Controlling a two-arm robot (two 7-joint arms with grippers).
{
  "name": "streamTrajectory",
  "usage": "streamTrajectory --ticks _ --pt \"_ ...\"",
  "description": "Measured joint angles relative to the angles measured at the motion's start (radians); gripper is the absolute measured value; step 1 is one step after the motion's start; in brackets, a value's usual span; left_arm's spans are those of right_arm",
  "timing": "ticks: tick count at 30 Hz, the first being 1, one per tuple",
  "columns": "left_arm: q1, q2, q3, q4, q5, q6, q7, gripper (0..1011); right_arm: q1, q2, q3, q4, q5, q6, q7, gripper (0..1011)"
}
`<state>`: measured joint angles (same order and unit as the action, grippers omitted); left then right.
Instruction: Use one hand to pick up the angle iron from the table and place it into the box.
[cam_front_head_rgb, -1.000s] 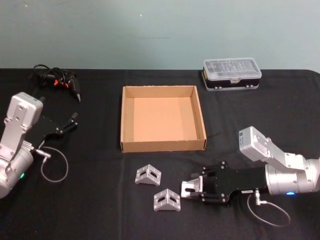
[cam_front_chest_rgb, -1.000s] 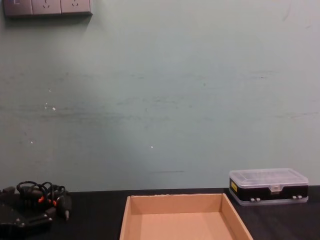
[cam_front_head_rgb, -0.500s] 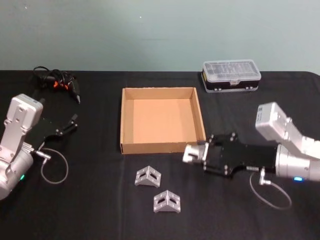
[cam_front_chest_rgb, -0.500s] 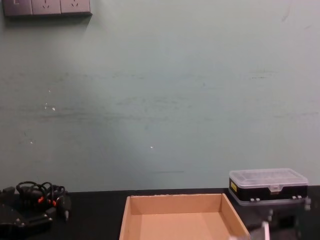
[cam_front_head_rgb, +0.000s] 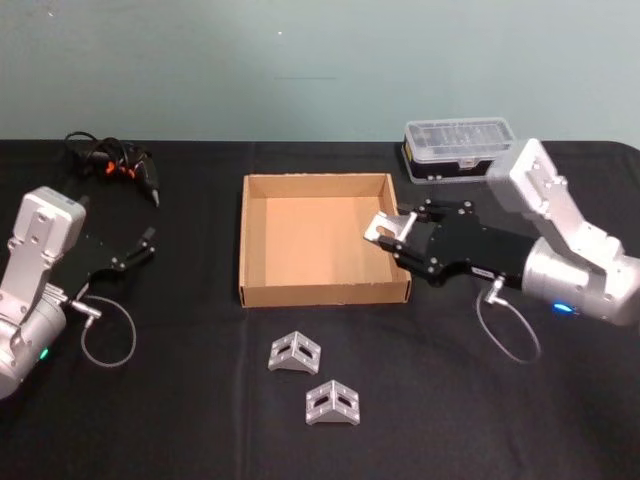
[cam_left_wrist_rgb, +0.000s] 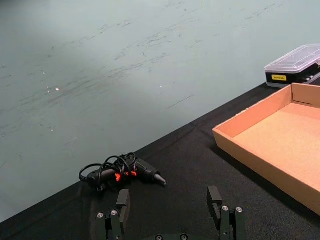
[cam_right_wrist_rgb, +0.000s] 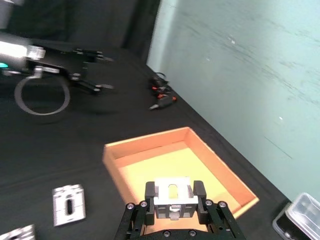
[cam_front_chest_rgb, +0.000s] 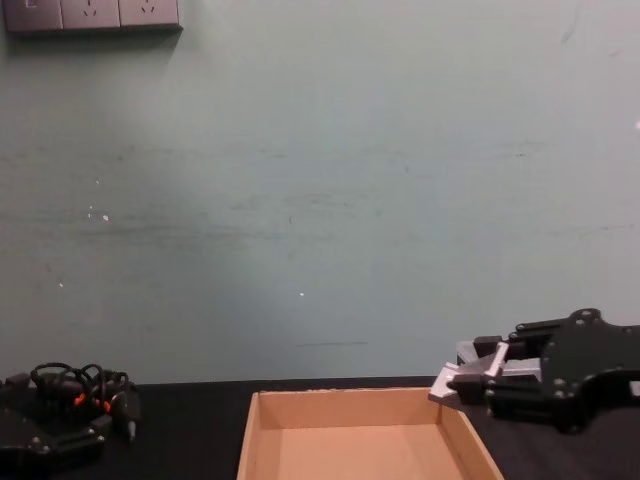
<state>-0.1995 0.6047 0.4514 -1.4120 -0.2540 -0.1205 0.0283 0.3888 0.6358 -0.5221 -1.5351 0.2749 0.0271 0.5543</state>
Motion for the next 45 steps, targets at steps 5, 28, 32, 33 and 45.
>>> streamTrajectory --ticks 5,28,32,33,45 --pt "0.000 0.000 0.000 0.000 0.000 0.000 0.000 1011 0.040 -0.071 -0.010 0.079 -0.028 0.030 -0.025 452" --pt "0.000 0.000 0.000 0.000 0.000 0.000 0.000 1011 0.116 -0.256 -0.042 0.291 -0.119 0.124 -0.055 452" --pt "0.000 0.000 0.000 0.000 0.000 0.000 0.000 1011 0.111 -0.265 -0.034 0.295 -0.128 0.132 -0.063 452" --pt "0.000 0.000 0.000 0.000 0.000 0.000 0.000 1011 0.110 -0.266 -0.032 0.295 -0.130 0.134 -0.065 452" --pt "0.000 0.000 0.000 0.000 0.000 0.000 0.000 1011 0.091 -0.285 0.002 0.300 -0.147 0.156 -0.090 452"
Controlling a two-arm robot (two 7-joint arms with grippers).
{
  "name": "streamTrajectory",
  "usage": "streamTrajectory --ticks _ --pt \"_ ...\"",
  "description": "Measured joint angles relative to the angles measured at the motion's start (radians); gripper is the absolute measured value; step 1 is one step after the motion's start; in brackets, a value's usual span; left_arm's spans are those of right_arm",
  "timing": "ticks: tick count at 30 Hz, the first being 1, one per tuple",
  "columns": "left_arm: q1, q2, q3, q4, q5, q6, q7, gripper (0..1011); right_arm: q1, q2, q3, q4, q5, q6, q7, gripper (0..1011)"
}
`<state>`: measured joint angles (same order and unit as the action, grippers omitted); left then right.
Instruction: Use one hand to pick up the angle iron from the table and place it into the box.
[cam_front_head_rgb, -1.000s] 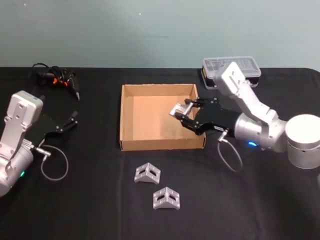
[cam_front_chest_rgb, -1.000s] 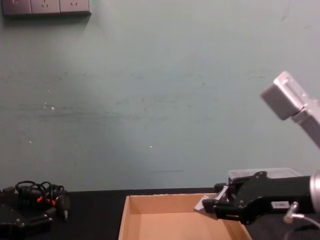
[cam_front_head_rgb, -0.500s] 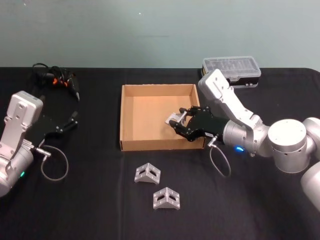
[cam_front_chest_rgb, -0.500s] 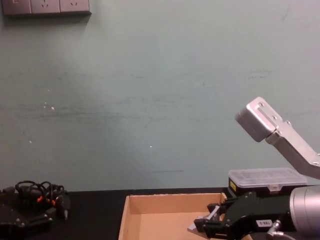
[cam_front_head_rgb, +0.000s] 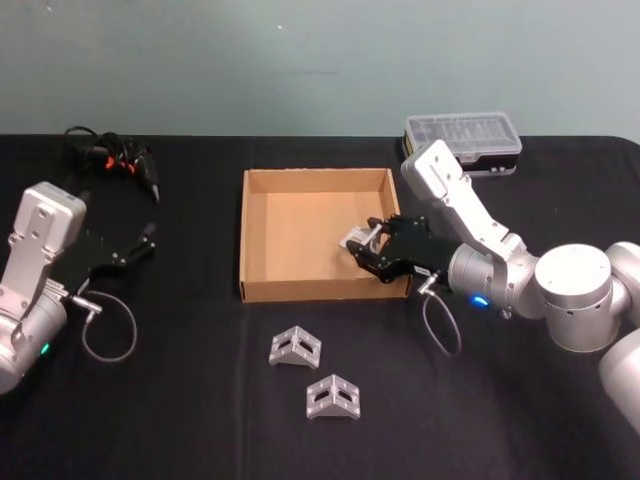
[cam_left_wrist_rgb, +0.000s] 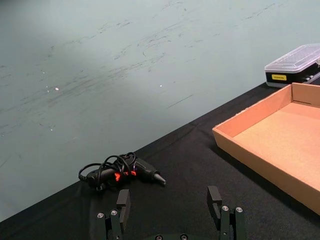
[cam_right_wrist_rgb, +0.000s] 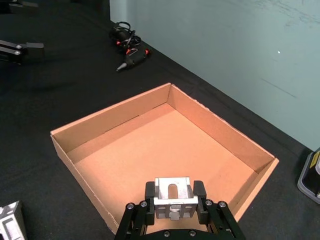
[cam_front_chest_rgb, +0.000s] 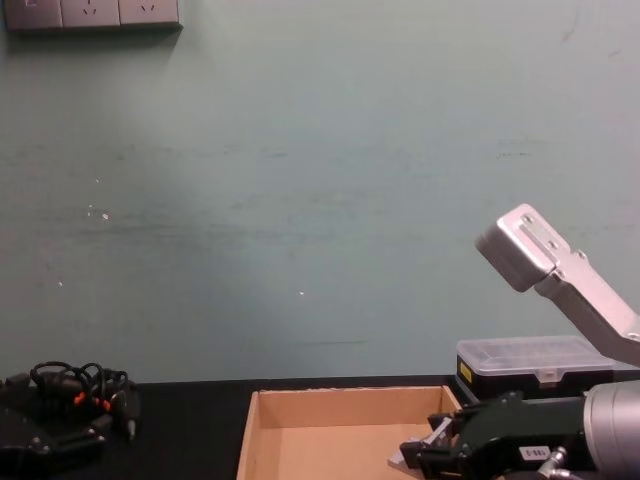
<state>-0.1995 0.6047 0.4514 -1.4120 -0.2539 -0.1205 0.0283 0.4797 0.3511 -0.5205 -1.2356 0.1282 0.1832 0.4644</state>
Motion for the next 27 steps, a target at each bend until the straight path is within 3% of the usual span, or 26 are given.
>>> streamTrajectory --ticks 15,27 --pt "0.000 0.000 0.000 0.000 0.000 0.000 0.000 1011 -0.006 -0.013 0.019 0.013 -0.019 0.010 -0.005 470" --pt "0.000 0.000 0.000 0.000 0.000 0.000 0.000 1011 -0.007 -0.017 0.027 0.021 -0.030 -0.005 0.004 852"
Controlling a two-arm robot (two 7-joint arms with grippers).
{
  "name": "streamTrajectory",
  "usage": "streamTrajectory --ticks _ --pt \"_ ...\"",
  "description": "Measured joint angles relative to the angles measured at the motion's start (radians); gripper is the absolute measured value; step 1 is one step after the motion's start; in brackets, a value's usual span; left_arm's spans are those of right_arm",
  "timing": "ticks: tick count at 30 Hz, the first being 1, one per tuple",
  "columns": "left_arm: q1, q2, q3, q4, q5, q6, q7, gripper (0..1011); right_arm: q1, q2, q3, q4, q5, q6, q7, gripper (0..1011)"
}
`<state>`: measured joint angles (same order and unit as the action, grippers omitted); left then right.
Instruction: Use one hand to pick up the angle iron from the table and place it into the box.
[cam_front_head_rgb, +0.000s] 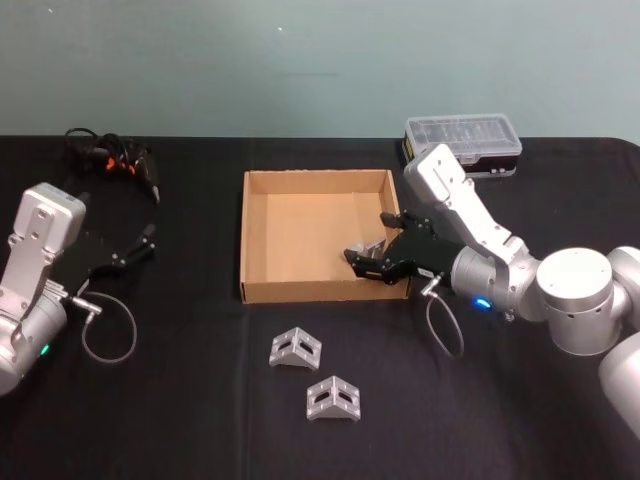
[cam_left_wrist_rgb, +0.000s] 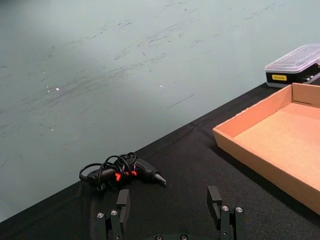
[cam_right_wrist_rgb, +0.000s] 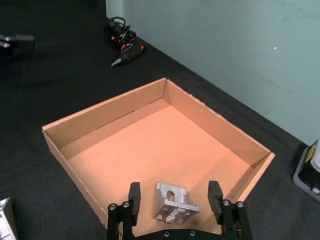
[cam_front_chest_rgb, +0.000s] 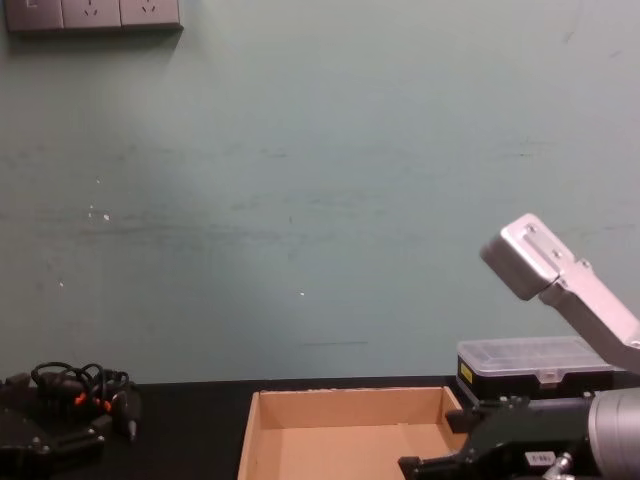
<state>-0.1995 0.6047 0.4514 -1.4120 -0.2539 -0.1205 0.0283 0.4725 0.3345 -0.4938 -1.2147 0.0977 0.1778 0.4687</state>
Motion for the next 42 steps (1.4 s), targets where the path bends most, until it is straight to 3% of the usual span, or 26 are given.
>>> streamTrajectory --ticks 6,11,18,23,32,36,38,42 --pt "0.000 0.000 0.000 0.000 0.000 0.000 0.000 1011 -0.019 0.005 0.032 -0.035 0.019 -0.023 -0.009 1002" --pt "0.000 0.000 0.000 0.000 0.000 0.000 0.000 1011 -0.040 0.021 0.062 -0.084 0.043 -0.044 -0.012 1000" --pt "0.000 0.000 0.000 0.000 0.000 0.000 0.000 1011 -0.100 0.096 0.091 -0.225 0.080 -0.066 0.026 1000" --pt "0.000 0.000 0.000 0.000 0.000 0.000 0.000 1011 -0.183 0.197 0.108 -0.374 0.130 -0.096 0.091 1000" --pt "0.000 0.000 0.000 0.000 0.000 0.000 0.000 1011 -0.243 0.312 0.096 -0.475 0.186 -0.137 0.202 1000" --pt "0.000 0.000 0.000 0.000 0.000 0.000 0.000 1011 -0.241 0.350 0.070 -0.486 0.210 -0.151 0.274 1000" --pt "0.000 0.000 0.000 0.000 0.000 0.000 0.000 1011 -0.228 0.375 0.040 -0.485 0.223 -0.163 0.340 1000" --pt "0.000 0.000 0.000 0.000 0.000 0.000 0.000 1011 -0.214 0.388 0.012 -0.473 0.228 -0.169 0.384 1000"
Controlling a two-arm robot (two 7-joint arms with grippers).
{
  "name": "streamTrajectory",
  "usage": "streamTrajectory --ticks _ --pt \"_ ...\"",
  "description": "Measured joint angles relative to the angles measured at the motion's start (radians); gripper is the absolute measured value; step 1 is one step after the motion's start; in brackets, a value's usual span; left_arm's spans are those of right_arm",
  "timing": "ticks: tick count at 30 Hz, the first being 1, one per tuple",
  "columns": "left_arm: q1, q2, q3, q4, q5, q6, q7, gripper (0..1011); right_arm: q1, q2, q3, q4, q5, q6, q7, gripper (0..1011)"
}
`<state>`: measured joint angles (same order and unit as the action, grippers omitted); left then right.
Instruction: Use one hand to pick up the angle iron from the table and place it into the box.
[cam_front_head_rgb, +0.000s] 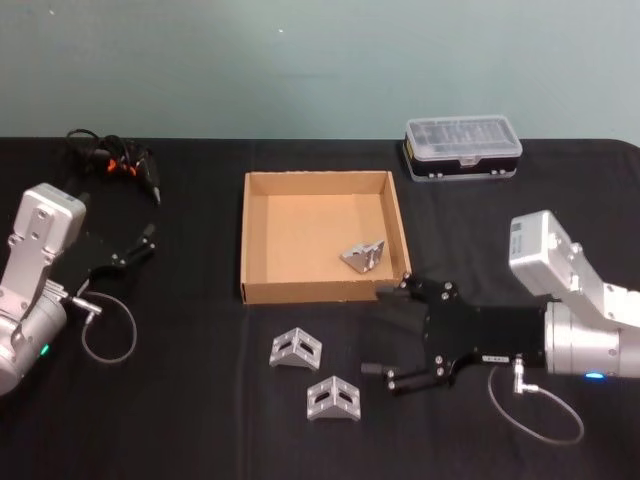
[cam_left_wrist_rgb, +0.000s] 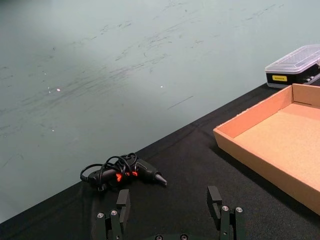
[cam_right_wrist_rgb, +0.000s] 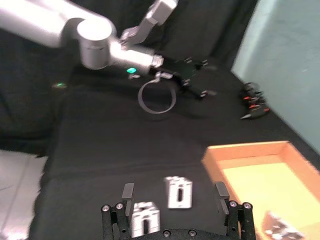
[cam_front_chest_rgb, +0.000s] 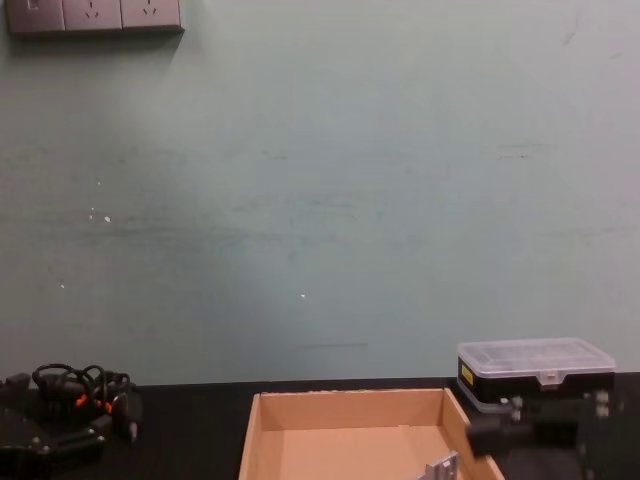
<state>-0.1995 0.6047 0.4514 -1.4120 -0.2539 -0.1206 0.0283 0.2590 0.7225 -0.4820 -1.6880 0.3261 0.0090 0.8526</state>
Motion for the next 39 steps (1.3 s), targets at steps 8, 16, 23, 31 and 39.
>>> streamTrajectory --ticks 8,16,23,31,39 --pt "0.000 0.000 0.000 0.000 0.000 0.000 0.000 1011 0.049 -0.002 -0.082 0.071 -0.018 0.012 0.063 1000" --pt "0.000 0.000 0.000 0.000 0.000 0.000 0.000 1011 0.098 -0.032 -0.154 0.150 -0.050 0.035 0.089 1000" --pt "0.000 0.000 0.000 0.000 0.000 0.000 0.000 1011 0.134 -0.060 -0.203 0.206 -0.073 0.042 0.090 1000" --pt "0.000 0.000 0.000 0.000 0.000 0.000 0.000 1011 0.161 -0.084 -0.235 0.257 -0.080 0.040 0.083 1000" --pt "0.000 0.000 0.000 0.000 0.000 0.000 0.000 1011 0.190 -0.109 -0.267 0.300 -0.072 0.020 0.086 1000"
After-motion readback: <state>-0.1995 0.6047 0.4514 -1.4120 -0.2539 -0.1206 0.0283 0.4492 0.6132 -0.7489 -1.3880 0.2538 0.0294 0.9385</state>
